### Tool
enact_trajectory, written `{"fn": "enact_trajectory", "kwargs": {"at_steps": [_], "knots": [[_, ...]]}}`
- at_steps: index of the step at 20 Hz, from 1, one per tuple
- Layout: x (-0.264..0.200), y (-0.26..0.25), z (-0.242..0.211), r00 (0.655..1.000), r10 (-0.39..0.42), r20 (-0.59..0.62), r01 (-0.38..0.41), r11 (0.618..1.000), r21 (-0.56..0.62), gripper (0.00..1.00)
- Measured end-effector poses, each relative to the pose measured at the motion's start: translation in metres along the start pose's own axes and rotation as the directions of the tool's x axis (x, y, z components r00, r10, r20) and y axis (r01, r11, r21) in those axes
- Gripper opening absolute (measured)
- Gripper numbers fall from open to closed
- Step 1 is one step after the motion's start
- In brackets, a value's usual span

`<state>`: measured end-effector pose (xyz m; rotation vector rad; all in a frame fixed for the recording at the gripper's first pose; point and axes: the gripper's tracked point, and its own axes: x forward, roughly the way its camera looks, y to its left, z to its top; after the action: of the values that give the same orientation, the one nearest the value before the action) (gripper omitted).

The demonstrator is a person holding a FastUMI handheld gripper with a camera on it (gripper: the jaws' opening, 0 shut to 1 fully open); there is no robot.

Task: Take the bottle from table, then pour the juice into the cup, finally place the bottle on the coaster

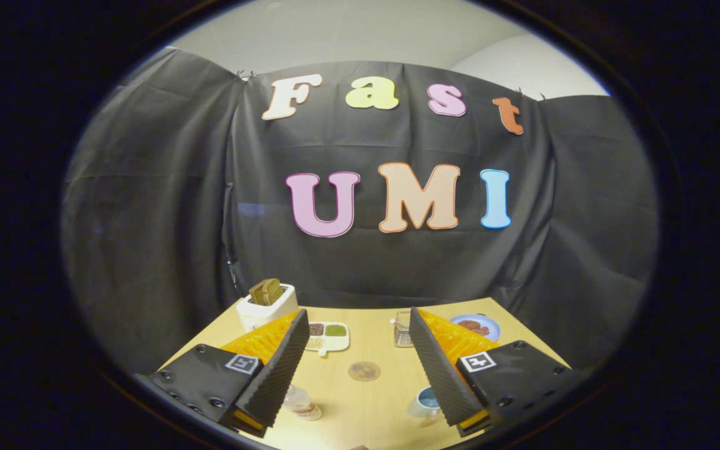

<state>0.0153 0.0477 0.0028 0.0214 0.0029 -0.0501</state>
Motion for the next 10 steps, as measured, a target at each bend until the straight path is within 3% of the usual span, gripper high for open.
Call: {"fn": "enact_trajectory", "kwargs": {"at_steps": [10], "knots": [[-0.003,0.038,-0.018,0.993,-0.110,-0.033,0.111,0.993,0.047,1.00]]}}
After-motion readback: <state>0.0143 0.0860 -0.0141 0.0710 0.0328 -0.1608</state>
